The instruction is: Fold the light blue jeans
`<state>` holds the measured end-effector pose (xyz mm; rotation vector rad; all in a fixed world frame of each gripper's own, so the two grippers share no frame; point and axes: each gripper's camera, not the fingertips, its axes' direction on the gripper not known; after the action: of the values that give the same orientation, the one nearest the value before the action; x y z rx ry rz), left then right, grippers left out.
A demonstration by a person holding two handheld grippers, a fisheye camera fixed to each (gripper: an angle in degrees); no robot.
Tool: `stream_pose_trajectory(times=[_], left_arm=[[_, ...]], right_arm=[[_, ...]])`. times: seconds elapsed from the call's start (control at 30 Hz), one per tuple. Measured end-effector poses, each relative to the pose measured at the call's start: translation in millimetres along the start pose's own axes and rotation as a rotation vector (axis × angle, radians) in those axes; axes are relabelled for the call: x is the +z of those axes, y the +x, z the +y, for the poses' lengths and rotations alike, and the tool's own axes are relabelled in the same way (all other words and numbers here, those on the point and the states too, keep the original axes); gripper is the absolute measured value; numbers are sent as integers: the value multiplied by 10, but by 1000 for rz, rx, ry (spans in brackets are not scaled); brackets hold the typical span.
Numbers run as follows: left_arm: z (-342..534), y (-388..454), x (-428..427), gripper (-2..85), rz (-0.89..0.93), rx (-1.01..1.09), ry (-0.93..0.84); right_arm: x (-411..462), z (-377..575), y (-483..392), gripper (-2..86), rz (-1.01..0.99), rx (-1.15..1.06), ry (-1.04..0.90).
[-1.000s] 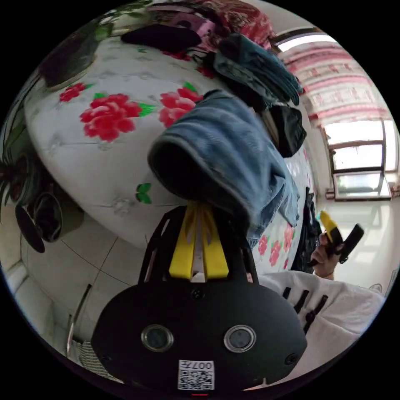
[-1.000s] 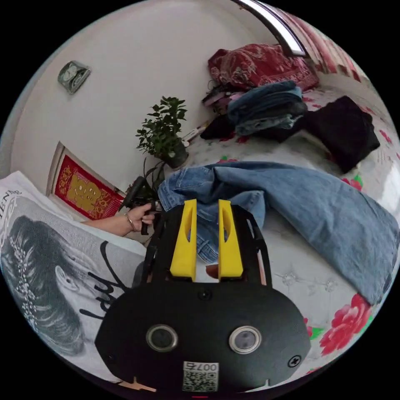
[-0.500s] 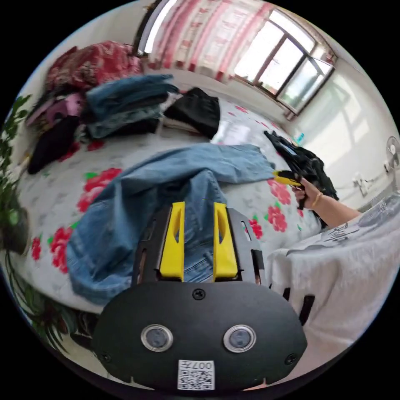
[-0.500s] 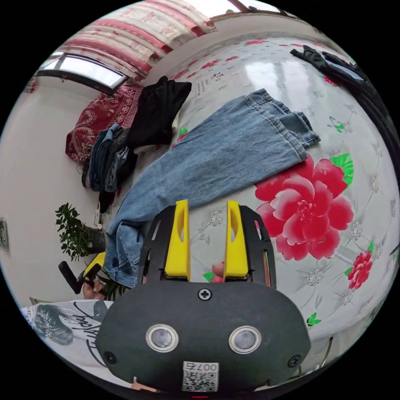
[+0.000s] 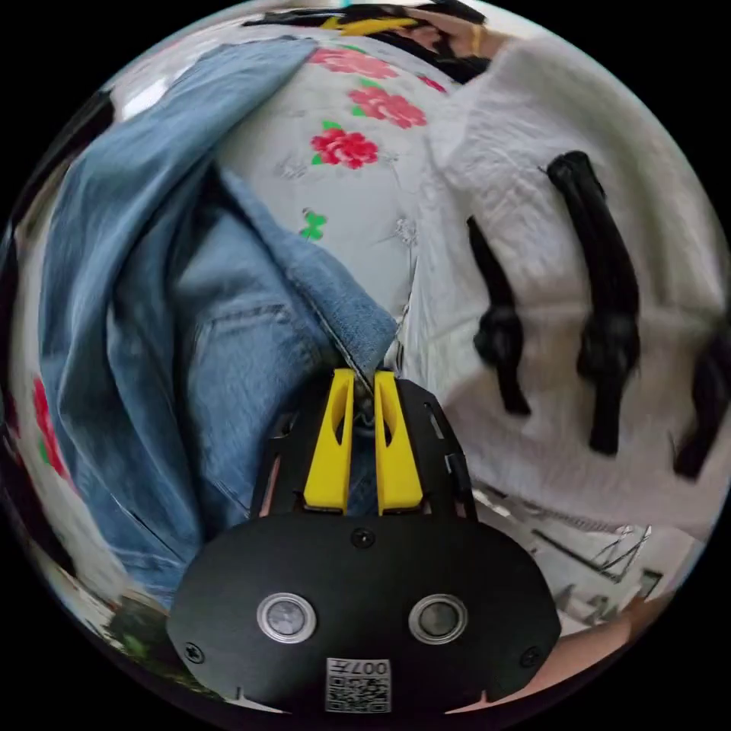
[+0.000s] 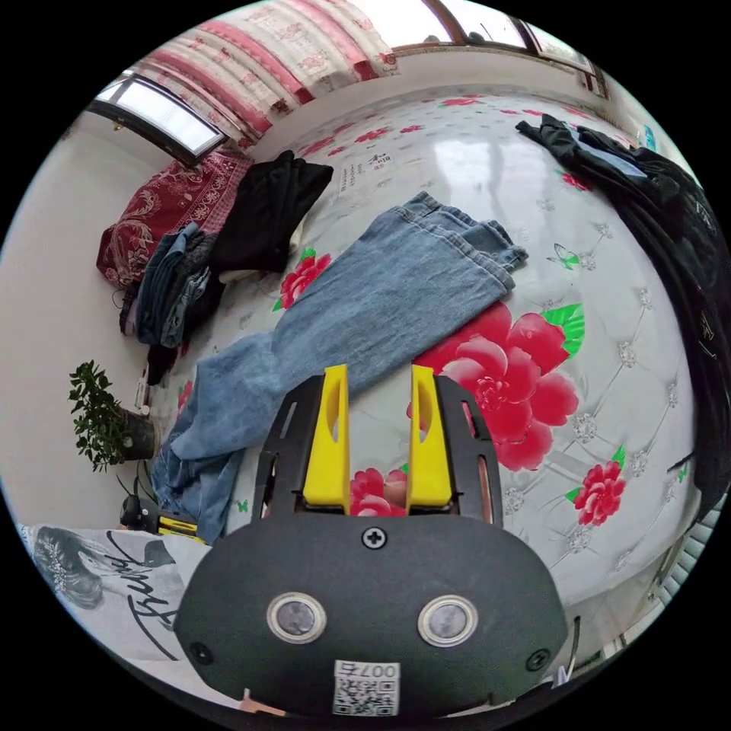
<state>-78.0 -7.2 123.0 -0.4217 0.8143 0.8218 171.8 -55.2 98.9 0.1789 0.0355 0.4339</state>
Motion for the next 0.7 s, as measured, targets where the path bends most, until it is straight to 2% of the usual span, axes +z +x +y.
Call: stream_pose_trajectory(times=[0.03, 0.07, 0.13, 0.17, 0.23, 0.3, 0.33, 0.4, 0.47, 0.53, 0.57, 0.6, 0.7], left_arm=[[213, -112, -177, 53, 110, -85, 90], [324, -118, -296, 54, 143, -102, 161], [763, -58, -863, 54, 164, -179, 525], [867, -39, -994, 58, 148, -203, 611], [1216, -8, -1355, 75, -44, -363, 893], [1312, -87, -1423, 82, -255, -545, 955], [1277, -214, -1393, 84, -364, -656, 922], [1126, -498, -1273, 91, -424, -767, 811], [944, -830, -1090, 105, -418, -884, 705], [638, -1290, -649, 117, -327, -993, 505], [562, -1378, -520, 116, -302, -1013, 456], [459, -1290, -491, 115, -429, -1020, 455], [163, -1087, -416, 67, -477, -924, 422]], right_arm=[[-1, -51, 23, 111, 3, 10, 8], [-1, -85, 22, 111, 0, 12, 13], [22, -256, -59, 114, 2, -12, 25], [42, -309, -95, 114, 8, -24, 24], [180, -544, -260, 116, 57, -84, 3], [344, -723, -371, 117, 123, -112, -31], [480, -828, -419, 117, 158, -113, -68], [762, -937, -430, 117, 212, -74, -181], [856, -905, -574, 114, 298, -116, -154], [939, -832, -781, 96, 381, -173, -169], [929, -801, -804, 90, 378, -188, -168], [897, -726, -809, 75, 363, -205, -171], [716, -414, -703, 42, 371, -200, -178]])
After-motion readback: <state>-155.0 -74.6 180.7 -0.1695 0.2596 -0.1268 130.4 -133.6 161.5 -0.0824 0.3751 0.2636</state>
